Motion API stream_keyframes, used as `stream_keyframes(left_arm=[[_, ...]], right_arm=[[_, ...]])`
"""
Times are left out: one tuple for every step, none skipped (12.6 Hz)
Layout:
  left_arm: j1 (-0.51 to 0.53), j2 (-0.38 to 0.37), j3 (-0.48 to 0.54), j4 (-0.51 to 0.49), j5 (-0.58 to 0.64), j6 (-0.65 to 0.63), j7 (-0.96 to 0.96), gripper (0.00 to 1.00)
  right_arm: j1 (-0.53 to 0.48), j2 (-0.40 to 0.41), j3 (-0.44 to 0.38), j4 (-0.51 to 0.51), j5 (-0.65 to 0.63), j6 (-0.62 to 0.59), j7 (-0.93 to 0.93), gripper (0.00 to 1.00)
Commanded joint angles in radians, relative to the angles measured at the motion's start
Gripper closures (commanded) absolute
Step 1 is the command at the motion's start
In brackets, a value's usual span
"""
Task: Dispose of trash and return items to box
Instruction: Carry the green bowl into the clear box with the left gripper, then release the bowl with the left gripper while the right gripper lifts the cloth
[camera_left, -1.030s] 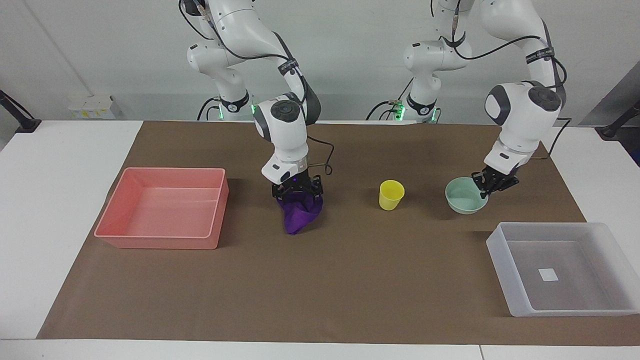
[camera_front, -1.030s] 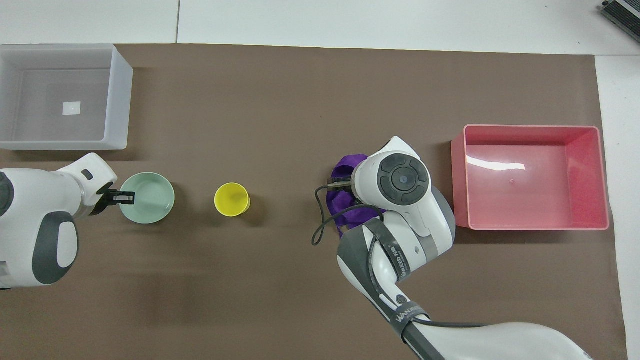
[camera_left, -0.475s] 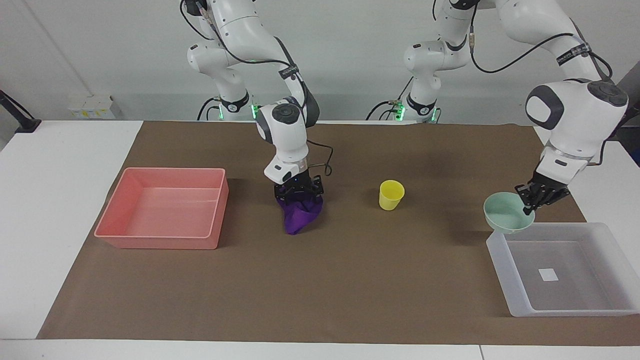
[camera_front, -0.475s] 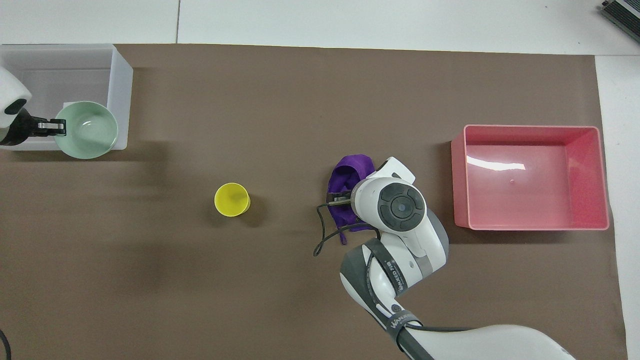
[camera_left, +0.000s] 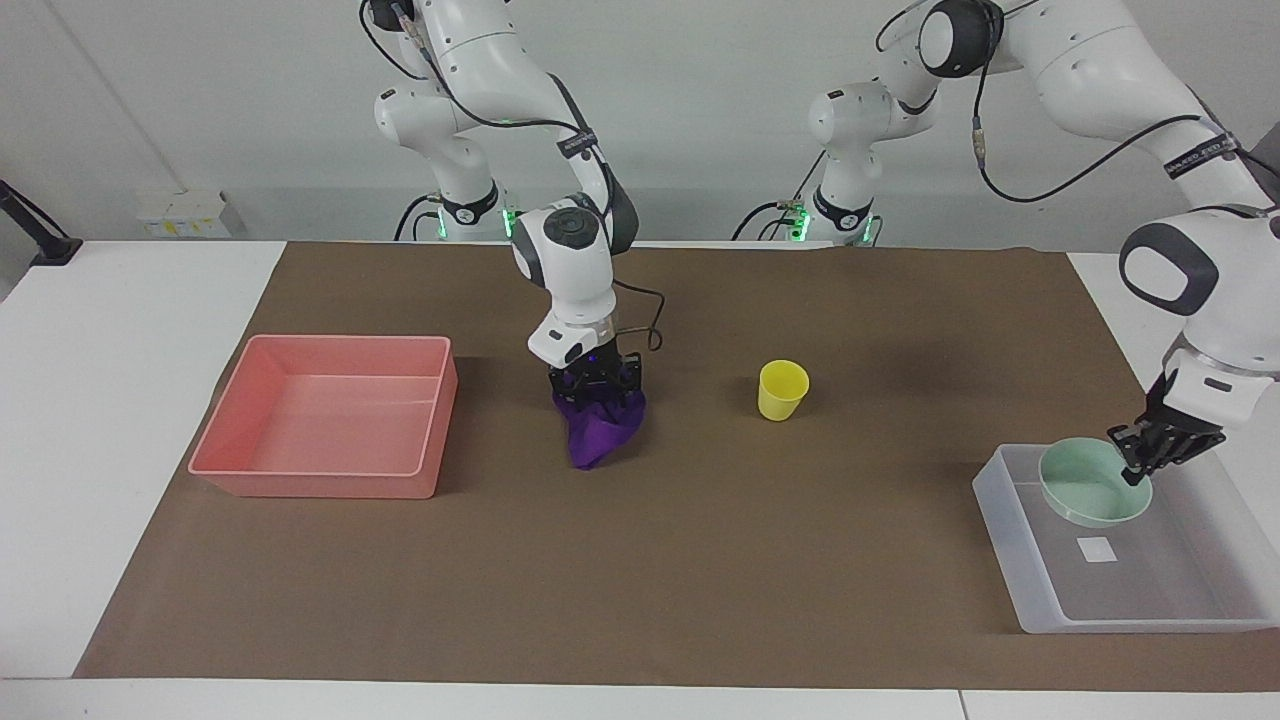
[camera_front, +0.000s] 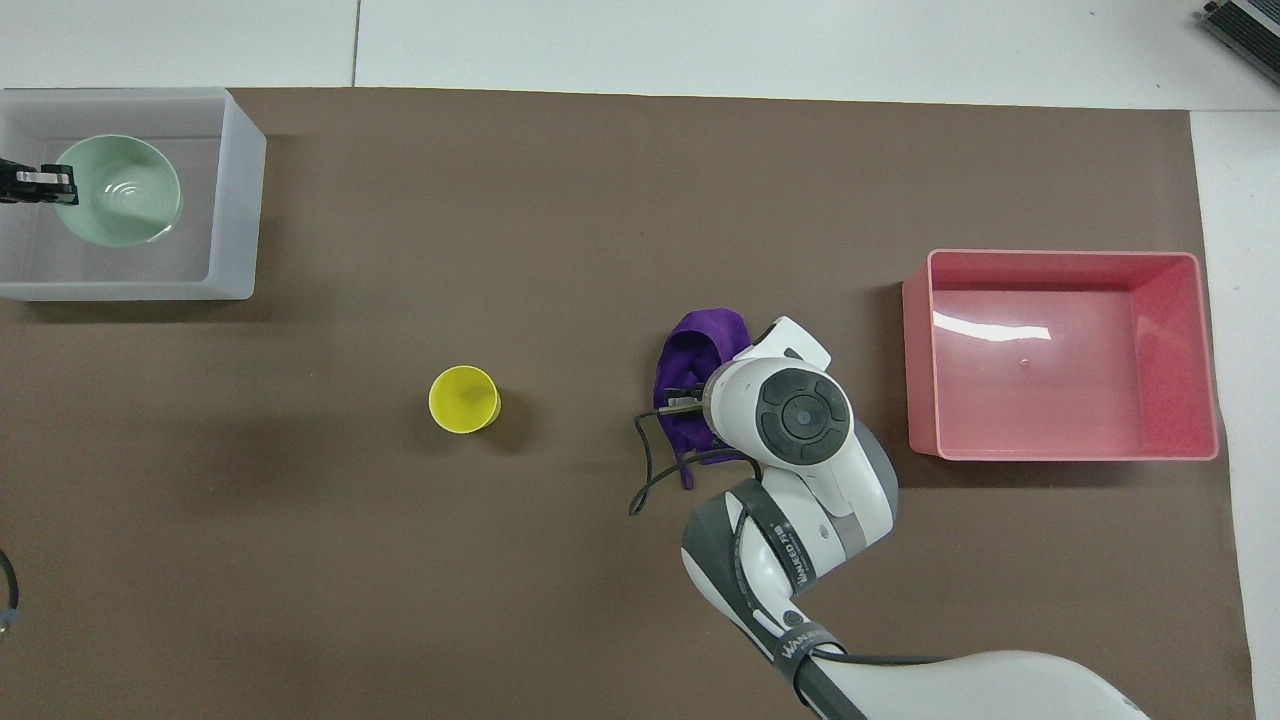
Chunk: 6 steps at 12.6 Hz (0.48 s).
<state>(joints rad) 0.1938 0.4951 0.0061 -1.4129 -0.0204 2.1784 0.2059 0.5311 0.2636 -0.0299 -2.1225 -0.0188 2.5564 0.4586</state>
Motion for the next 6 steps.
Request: stream_keyframes(left_arm=[[0.068,0.157,-0.055,0.196,-0.010,-0.022,0.021,1.00],[0.093,0.181,-0.069,0.216,-0.009,-0.014,0.021,1.00],[0.096,0.201,-0.067,0.216,-0.009,0.001,0.021,1.00],[0.105,0.203,-0.064,0.206,-0.007,0.010,0.020,1.00],[0.110,0.201,-0.064,0.186,-0.007,0.012,0.020,1.00],[0.111,0.201,-0.063,0.160,-0.010,0.032,0.018,1.00]], right_arm=[[0.000,-0.021,0.001,-0.027,0.014,0.016,-0.029,0.64],[0.000,-0.021,0.001,-0.027,0.014,0.015,-0.028,0.82],[-0.002,-0.021,0.001,-0.025,0.014,0.010,-0.025,0.98],[0.000,-0.021,0.001,-0.025,0.014,0.007,-0.018,1.00],[0.000,-0.024,0.001,-0.025,0.014,0.004,-0.012,1.00],[0.001,-0.030,0.001,-0.022,0.014,-0.010,0.004,1.00]])
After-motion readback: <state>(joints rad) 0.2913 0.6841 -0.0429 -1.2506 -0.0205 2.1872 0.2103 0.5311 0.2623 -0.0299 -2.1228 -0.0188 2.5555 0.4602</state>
